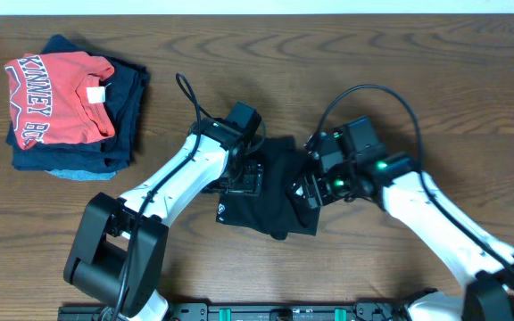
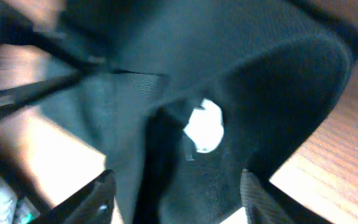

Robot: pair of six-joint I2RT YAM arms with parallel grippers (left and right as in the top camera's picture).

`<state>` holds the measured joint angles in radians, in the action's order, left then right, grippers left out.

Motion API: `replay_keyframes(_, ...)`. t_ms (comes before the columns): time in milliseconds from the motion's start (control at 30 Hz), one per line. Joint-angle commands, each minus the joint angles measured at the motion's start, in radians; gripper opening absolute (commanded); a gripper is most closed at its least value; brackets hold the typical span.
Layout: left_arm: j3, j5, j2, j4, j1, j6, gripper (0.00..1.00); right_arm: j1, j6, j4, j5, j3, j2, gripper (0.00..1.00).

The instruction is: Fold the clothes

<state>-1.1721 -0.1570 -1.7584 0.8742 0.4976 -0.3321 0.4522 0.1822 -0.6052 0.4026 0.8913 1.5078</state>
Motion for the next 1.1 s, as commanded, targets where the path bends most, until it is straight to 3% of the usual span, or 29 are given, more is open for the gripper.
replay_keyframes(0, 0.006, 0.008, -0.002, 0.004, -0.002, 0.018, 0.81, 0.032, 0.148, -0.001, -0.210, -0.003, 0.077, 0.61)
replay_keyframes(133, 0.006, 0.008, -0.002, 0.005, -0.002, 0.018, 0.81, 0.015, 0.185, -0.010, -0.238, -0.003, 0.130, 0.52)
replay_keyframes(200, 0.006, 0.009, -0.002, 0.005, -0.002, 0.018, 0.81, 0.004, 0.184, -0.007, -0.238, -0.003, 0.137, 0.30)
replay_keyframes(267, 0.006, 0.009, -0.002, 0.003, -0.002, 0.018, 0.81, 0.002, 0.184, 0.005, -0.238, -0.003, 0.142, 0.26)
replay_keyframes(300, 0.006, 0.009, -0.002, 0.003, -0.002, 0.018, 0.81, 0.002, 0.183, 0.011, -0.238, -0.003, 0.143, 0.29)
replay_keyframes(400, 0.006, 0.009, -0.002, 0.003, -0.002, 0.018, 0.81, 0.002, 0.184, 0.011, -0.238, -0.003, 0.144, 0.54)
replay_keyframes(467, 0.006, 0.009, -0.002, 0.003, -0.002, 0.018, 0.81, 0.001, 0.184, 0.007, -0.239, -0.003, 0.144, 0.59)
replay_keyframes(500, 0.006, 0.009, -0.002, 0.003, -0.002, 0.018, 0.81, -0.001, 0.184, 0.007, -0.238, -0.003, 0.144, 0.53)
replay_keyframes(567, 0.006, 0.009, -0.002, 0.005, -0.002, 0.018, 0.81, -0.010, 0.180, 0.006, -0.216, -0.003, 0.140, 0.29)
replay_keyframes(633, 0.004, 0.008, -0.001, 0.017, -0.002, 0.019, 0.80, -0.019, 0.100, 0.013, -0.126, -0.003, 0.123, 0.22)
replay_keyframes(700, -0.003, 0.008, -0.001, 0.043, -0.003, 0.031, 0.59, -0.027, 0.018, 0.015, -0.008, 0.004, 0.083, 0.16)
replay_keyframes(800, -0.024, 0.008, 0.006, 0.095, -0.009, 0.049, 0.38, -0.033, -0.002, 0.016, 0.035, 0.013, -0.005, 0.09)
replay_keyframes(867, -0.044, 0.008, 0.014, 0.133, -0.016, 0.059, 0.30, -0.033, 0.029, 0.027, 0.035, 0.013, -0.071, 0.02)
replay_keyframes(967, -0.058, 0.008, 0.029, 0.167, -0.031, 0.059, 0.32, -0.027, 0.061, 0.050, 0.044, 0.013, -0.116, 0.01)
replay_keyframes(1067, -0.058, 0.008, 0.032, 0.180, -0.043, 0.059, 0.60, 0.001, 0.072, 0.076, 0.069, 0.011, -0.106, 0.02)
